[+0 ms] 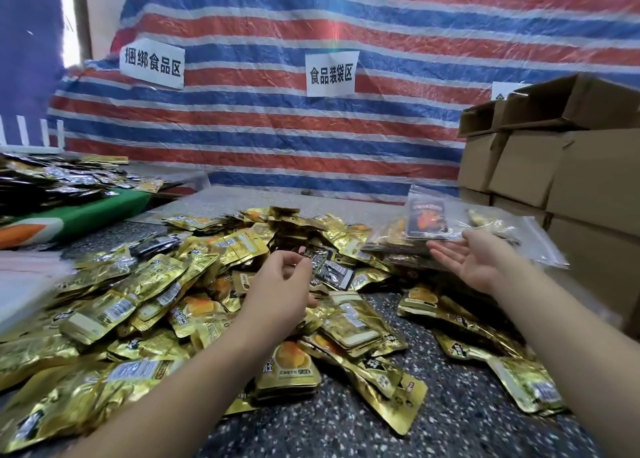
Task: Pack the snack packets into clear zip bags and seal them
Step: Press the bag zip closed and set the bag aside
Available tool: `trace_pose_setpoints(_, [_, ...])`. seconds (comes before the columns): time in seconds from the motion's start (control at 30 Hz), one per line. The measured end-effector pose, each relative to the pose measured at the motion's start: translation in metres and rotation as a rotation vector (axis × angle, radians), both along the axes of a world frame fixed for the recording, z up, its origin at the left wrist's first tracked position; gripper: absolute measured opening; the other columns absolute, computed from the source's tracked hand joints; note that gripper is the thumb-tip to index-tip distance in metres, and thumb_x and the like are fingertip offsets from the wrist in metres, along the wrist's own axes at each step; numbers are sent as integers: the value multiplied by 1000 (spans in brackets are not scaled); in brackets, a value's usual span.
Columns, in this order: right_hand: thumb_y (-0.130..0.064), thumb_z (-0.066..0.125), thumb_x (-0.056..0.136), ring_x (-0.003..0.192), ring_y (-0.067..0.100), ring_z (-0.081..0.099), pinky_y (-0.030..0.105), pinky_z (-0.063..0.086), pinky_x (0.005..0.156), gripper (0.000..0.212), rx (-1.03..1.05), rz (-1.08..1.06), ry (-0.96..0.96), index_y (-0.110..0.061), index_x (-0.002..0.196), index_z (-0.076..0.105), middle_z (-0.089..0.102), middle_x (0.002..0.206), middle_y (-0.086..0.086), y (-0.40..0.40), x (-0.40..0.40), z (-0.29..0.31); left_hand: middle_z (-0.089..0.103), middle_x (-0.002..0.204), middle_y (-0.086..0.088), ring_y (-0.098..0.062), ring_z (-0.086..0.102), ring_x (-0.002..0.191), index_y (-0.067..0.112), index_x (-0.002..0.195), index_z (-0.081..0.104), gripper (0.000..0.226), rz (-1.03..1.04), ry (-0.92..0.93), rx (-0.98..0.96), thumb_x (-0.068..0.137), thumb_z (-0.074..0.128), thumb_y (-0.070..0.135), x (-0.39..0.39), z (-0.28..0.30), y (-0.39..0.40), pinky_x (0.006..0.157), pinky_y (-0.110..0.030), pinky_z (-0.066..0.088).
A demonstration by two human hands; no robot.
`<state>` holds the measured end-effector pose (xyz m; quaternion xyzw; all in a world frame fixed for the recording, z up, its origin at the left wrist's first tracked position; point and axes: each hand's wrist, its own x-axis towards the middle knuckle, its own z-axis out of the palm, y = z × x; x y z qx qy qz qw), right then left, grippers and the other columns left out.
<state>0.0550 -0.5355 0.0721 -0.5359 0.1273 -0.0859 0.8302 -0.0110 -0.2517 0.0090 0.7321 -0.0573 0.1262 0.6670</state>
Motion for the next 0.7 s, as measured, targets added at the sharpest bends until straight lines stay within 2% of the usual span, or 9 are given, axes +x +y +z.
trace_pose_setpoints(0.1, [-15,26,109,75,27,72,28,57,47,37,46,-2,-49,5,138,38,58,127,24,-3,-1,-4,66,99,6,-7,70,64,36,98,51,7,-14,11,12,101,46,39,-1,-2,-1,61,-29,54])
trace_pose_setpoints(0.17, [-13,29,109,61,22,74,26,57,49,31,109,11,-56,3,131,43,69,105,24,-6,-3,4,68,95,7,-8,70,61,34,99,53,8,-22,18,14,101,46,38,-2,-2,-2,58,-28,52])
trace_pose_setpoints(0.23, [-10,32,108,61,22,74,24,58,51,31,214,21,-55,10,124,49,73,78,22,-9,-2,15,69,93,8,-8,69,60,32,100,54,9,-35,21,12,101,46,37,-2,-1,-3,52,-23,49])
trace_pose_setpoints(0.27, [-8,32,108,68,23,74,25,60,56,31,257,19,-69,13,123,49,72,76,23,-10,-1,20,70,93,8,-8,69,59,31,101,54,10,-39,22,14,102,46,36,-3,-1,-3,50,-21,47])
trace_pose_setpoints(0.33, [-5,33,107,95,27,71,27,59,78,32,305,23,-104,15,129,42,68,102,29,-10,1,28,70,92,7,-8,68,59,29,102,55,11,-42,22,14,102,47,36,-3,-1,-3,49,-20,47])
trace_pose_setpoints(0.4, [-3,33,106,126,31,56,27,45,104,40,322,52,-119,15,142,31,51,136,31,-11,4,30,69,92,6,-8,67,58,29,102,56,11,-44,19,16,102,47,35,-3,-1,-3,49,-19,48])
trace_pose_setpoints(0.47, [-3,32,106,140,33,41,28,30,116,46,316,67,-123,14,148,20,36,150,31,-10,4,29,69,91,6,-8,67,58,28,102,56,11,-51,18,13,102,47,34,-4,-2,-3,50,-19,50])
trace_pose_setpoints(0.6, [-7,32,107,135,33,48,29,37,113,48,263,67,-101,12,150,20,37,150,31,-5,-1,24,69,92,5,-9,67,58,28,102,56,11,-62,20,22,102,47,34,-3,-3,-3,54,-22,53])
trace_pose_setpoints(0.7, [-12,36,107,109,29,67,31,58,86,45,145,72,-104,11,145,30,54,135,29,7,-18,16,69,90,5,-9,66,57,27,101,58,13,-69,19,39,102,47,33,-2,-4,-3,55,-23,54])
